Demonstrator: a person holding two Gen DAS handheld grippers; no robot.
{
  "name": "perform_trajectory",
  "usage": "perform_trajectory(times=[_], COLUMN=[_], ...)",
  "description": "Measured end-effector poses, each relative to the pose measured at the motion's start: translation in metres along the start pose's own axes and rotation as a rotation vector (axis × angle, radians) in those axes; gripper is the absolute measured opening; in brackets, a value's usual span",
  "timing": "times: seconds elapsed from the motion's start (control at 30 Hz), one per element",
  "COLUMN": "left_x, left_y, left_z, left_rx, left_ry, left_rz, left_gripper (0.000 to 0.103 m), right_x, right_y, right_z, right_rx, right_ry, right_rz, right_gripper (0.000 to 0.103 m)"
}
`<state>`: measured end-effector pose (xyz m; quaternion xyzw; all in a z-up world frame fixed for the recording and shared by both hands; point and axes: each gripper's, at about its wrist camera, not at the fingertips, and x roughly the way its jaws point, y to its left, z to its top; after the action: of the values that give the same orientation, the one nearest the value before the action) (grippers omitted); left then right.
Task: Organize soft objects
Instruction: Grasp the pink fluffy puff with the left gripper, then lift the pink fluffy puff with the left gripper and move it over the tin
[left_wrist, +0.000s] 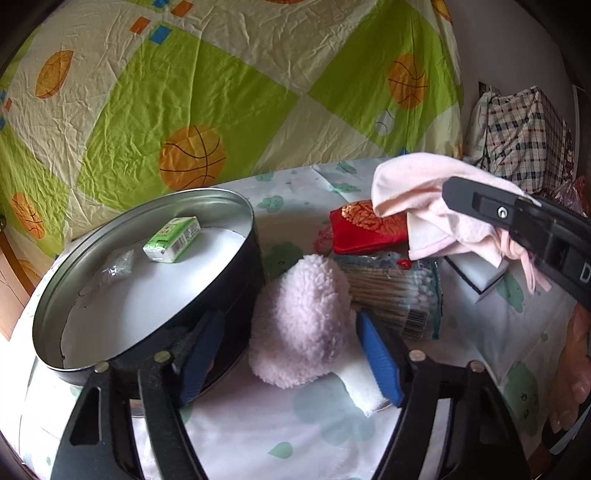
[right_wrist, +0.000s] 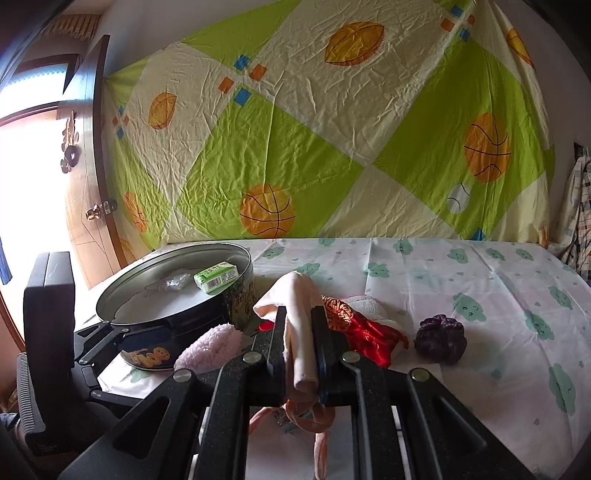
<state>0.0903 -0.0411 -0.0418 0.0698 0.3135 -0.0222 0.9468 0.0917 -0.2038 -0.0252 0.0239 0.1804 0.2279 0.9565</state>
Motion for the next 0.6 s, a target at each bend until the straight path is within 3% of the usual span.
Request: perform_trajectory(times=[0.03,0.1,0.2,0.6], left_x=[0.002,0.004,0.003,-0.023], left_y=[0.002,0.008,0.009,0.025], left_z=[-0.001,-0.002,-0.003,-0.009], left_rx=[-0.012,-0.039,-0.046,-0.12], left_ry=[0.01,0.019,0.011,-0.16], left_rz=[-0.008,-0.033,-0.047,-0.04], left_gripper=[0.052,0.036,0.022,0.018], right_x=[0.002,0.004,0.002,0.0], right_y=[0.0,0.0,-0.001,-0.001], right_z=[0.0,-0.001,-0.001,-0.001], right_rx=[-0.001,0.001,0.006,0.006], right_ry=[-0.001,0.001,-0.017,-0.028], right_rz=[-0.004,-0.008,-0.005,-0.022], right_gripper=[0.013,0.013,0.013,0.013])
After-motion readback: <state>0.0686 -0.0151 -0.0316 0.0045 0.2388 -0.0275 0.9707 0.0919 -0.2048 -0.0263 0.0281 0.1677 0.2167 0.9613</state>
